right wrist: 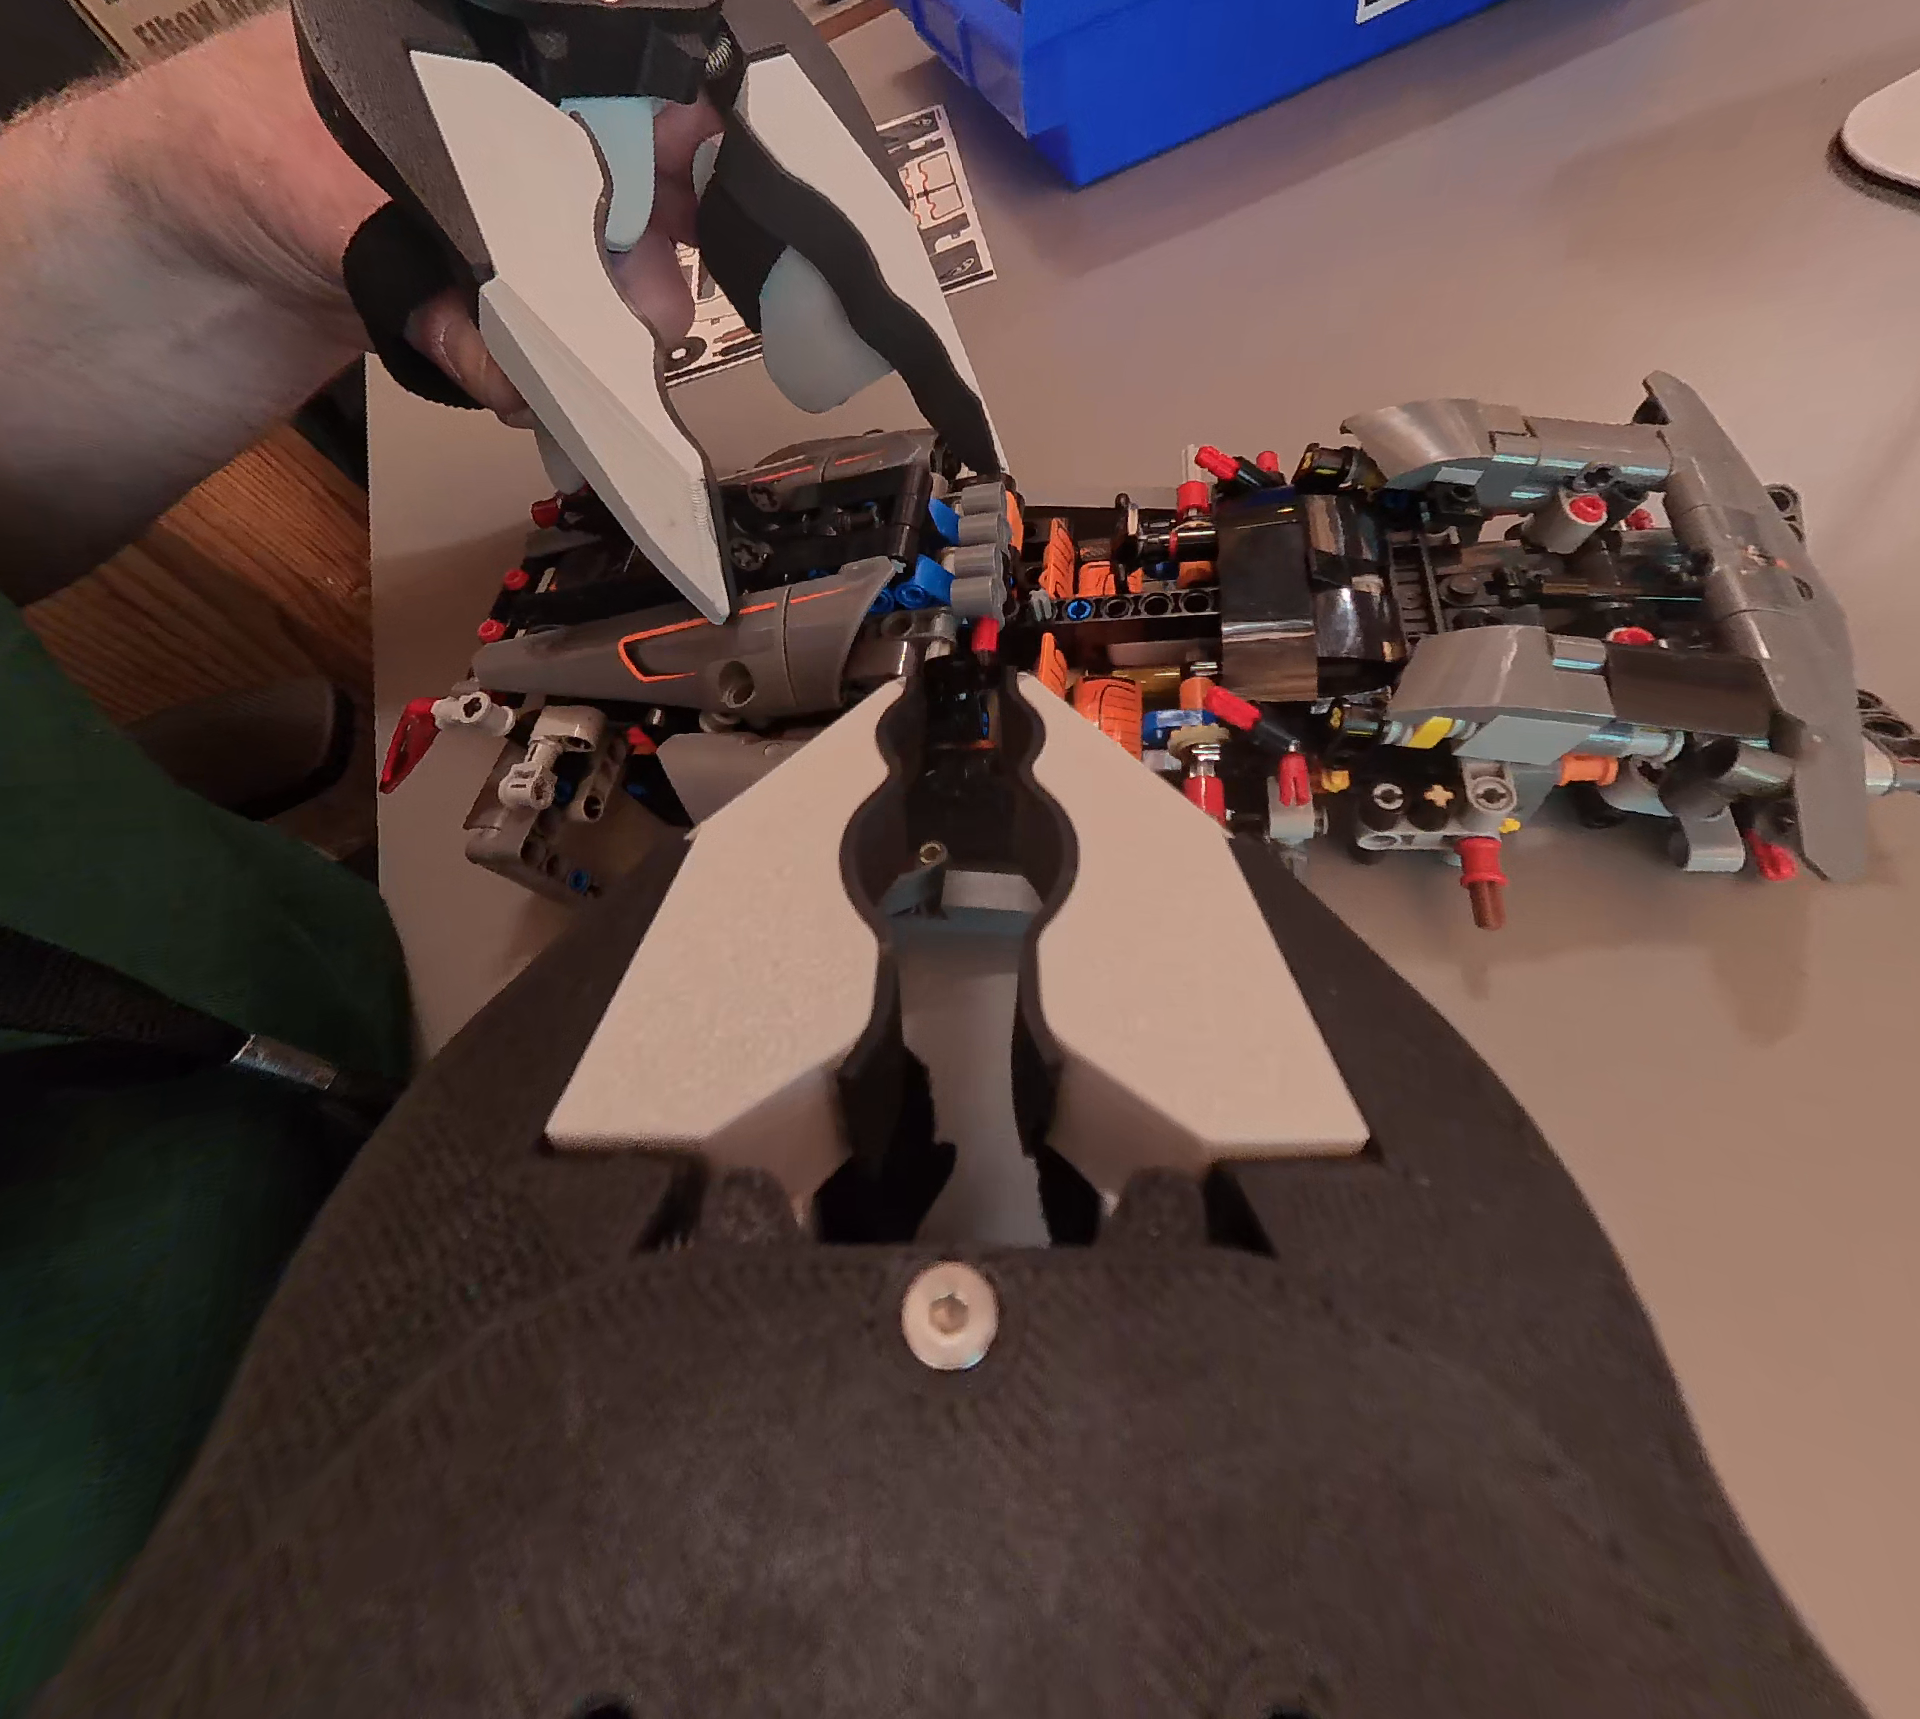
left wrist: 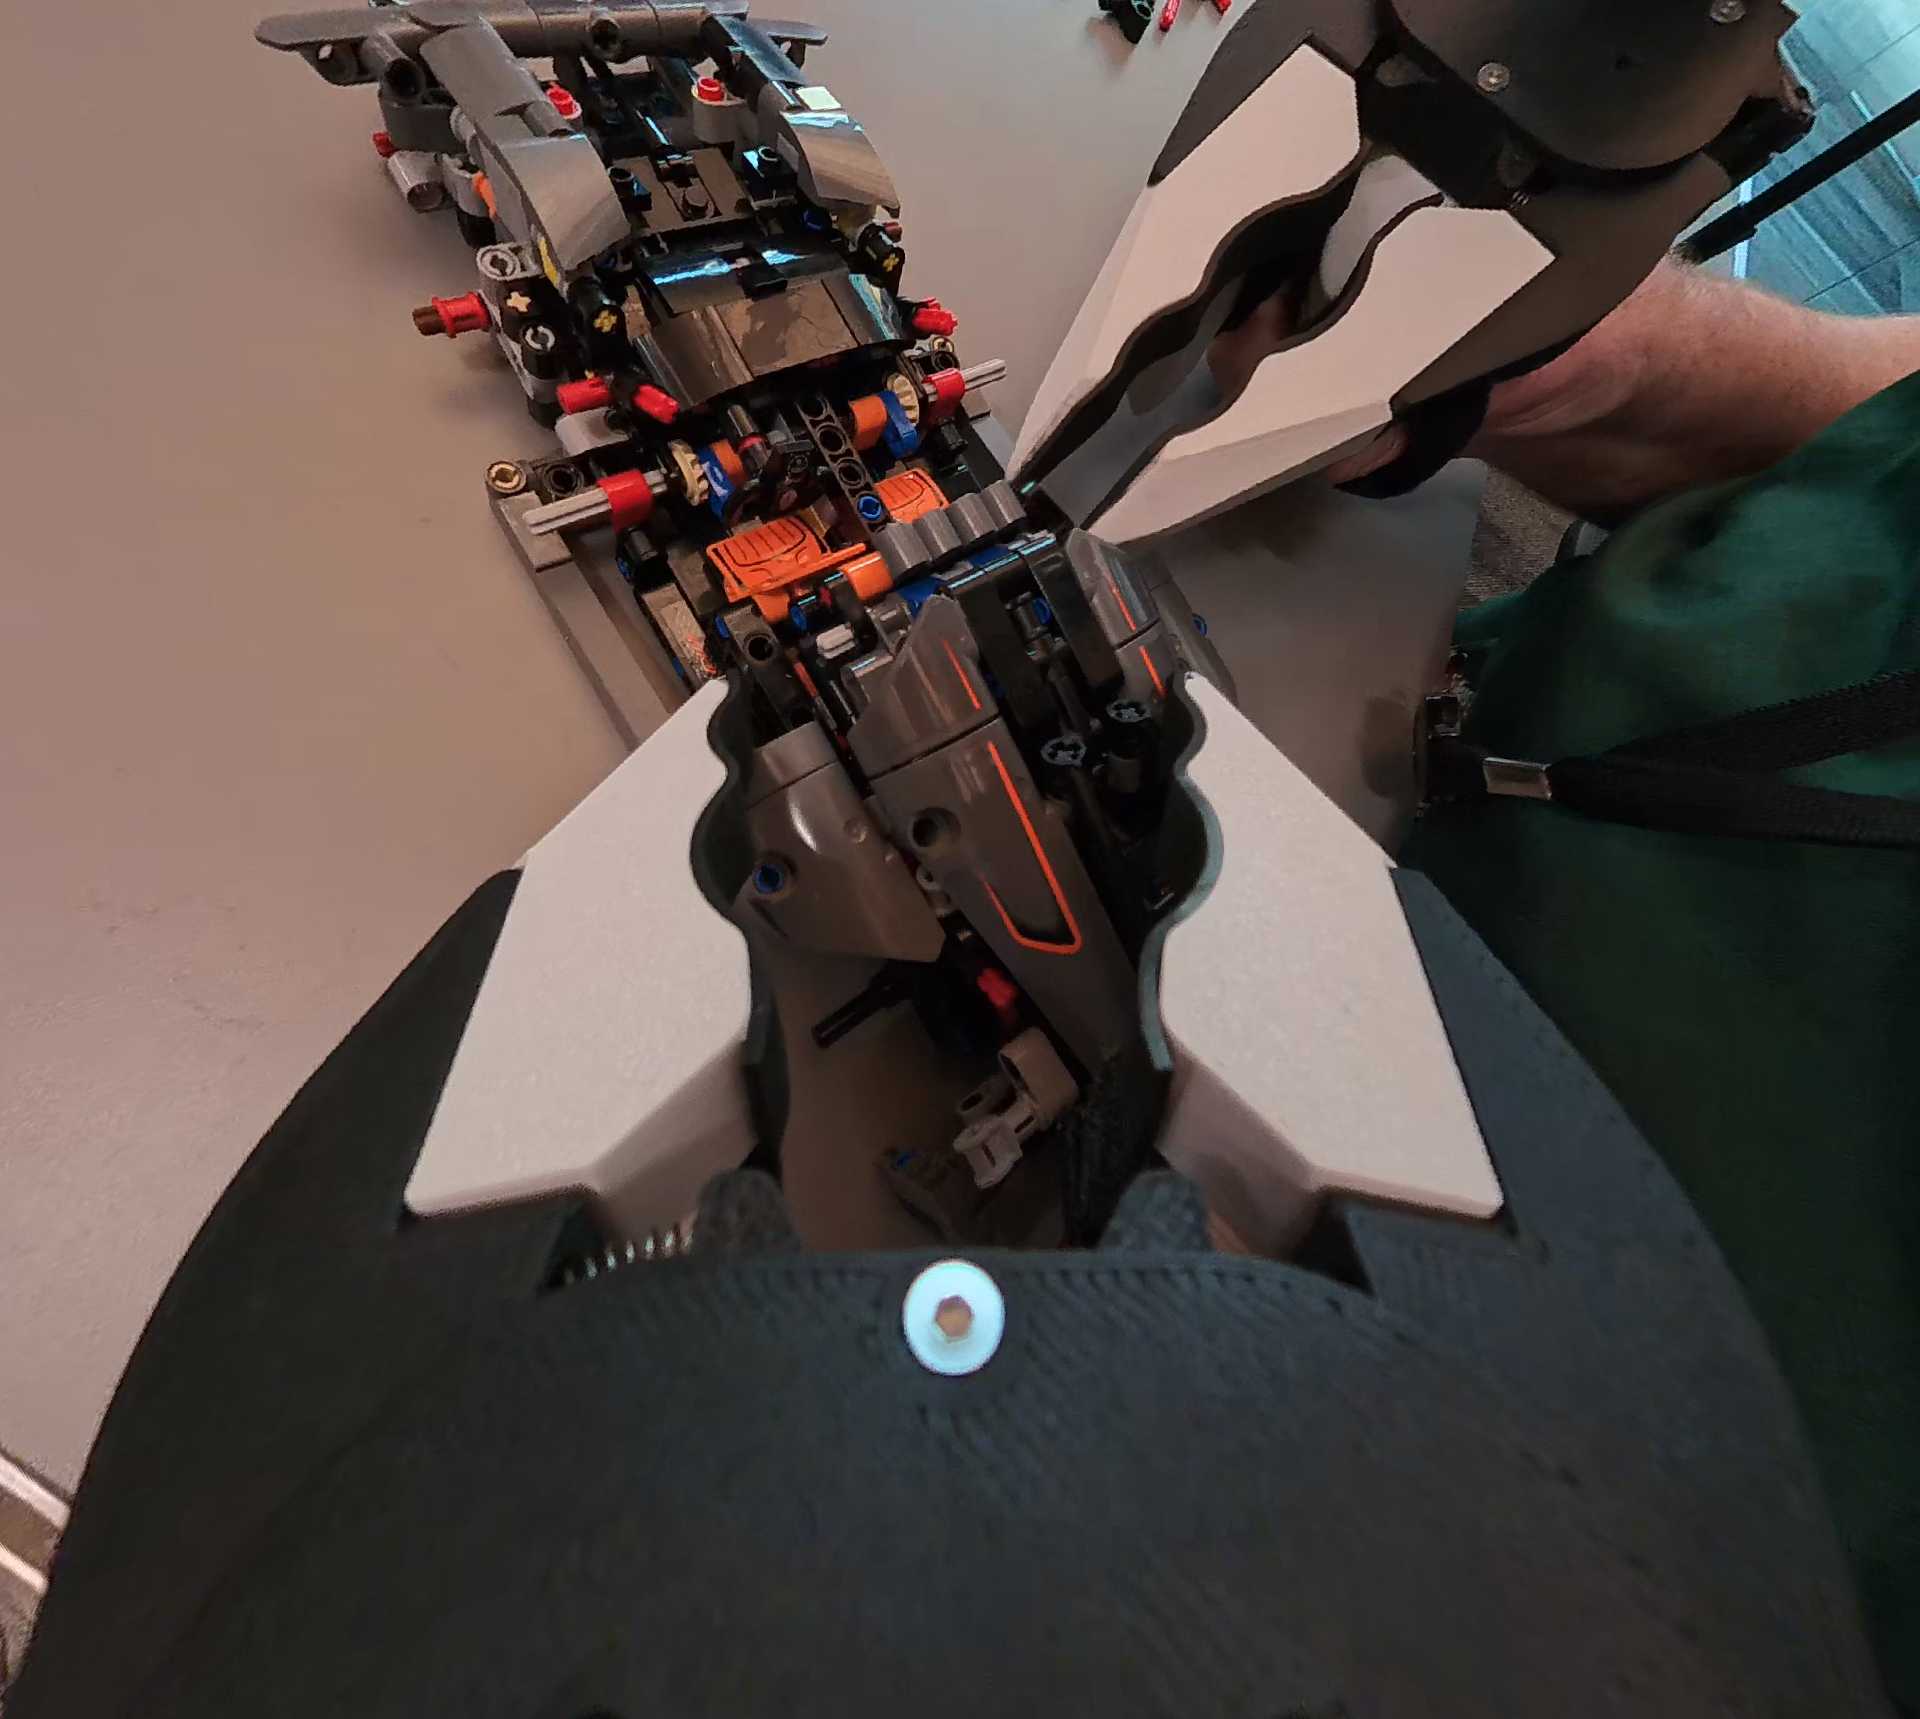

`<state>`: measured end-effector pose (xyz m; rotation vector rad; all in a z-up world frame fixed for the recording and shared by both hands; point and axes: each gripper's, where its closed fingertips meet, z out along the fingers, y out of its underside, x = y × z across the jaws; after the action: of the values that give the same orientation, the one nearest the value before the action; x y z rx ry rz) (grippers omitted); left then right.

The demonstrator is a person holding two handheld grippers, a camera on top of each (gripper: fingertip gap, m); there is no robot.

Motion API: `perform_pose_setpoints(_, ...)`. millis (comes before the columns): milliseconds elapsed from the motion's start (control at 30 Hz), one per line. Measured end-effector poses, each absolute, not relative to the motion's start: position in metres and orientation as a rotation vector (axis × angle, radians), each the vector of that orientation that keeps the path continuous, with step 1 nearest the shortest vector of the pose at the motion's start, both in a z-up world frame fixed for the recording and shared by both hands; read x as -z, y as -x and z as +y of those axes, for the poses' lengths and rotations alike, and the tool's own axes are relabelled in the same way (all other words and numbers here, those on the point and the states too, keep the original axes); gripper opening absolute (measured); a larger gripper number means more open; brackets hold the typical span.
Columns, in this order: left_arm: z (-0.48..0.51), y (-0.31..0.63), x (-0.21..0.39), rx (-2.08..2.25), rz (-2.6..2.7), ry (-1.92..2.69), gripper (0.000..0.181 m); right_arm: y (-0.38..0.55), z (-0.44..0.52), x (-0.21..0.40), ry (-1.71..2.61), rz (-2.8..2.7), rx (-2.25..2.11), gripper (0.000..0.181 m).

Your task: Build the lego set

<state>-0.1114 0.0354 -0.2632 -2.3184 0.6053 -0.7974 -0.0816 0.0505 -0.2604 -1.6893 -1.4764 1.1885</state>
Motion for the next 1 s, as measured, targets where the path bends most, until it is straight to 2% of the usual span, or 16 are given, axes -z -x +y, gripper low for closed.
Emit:
perform_pose_setpoints(800,0.0322,0.1035,0.2634,0.866,0.613,2.303,0.069,0.0808,0.0475,0.2625,1.688,-1.522,-1.209,0.011)
perform_pose_setpoints(900,0.0315,0.1015,0.2633,0.882,0.601,2.287,0.068,0.0798,0.0445,0.2626,1.685,-1.537,-1.221,0.000)
perform_pose_setpoints(1000,0.0306,0.1019,0.2630,0.886,0.596,2.279,0.067,0.0804,0.0456,0.2621,1.682,-1.526,-1.213,0.000)
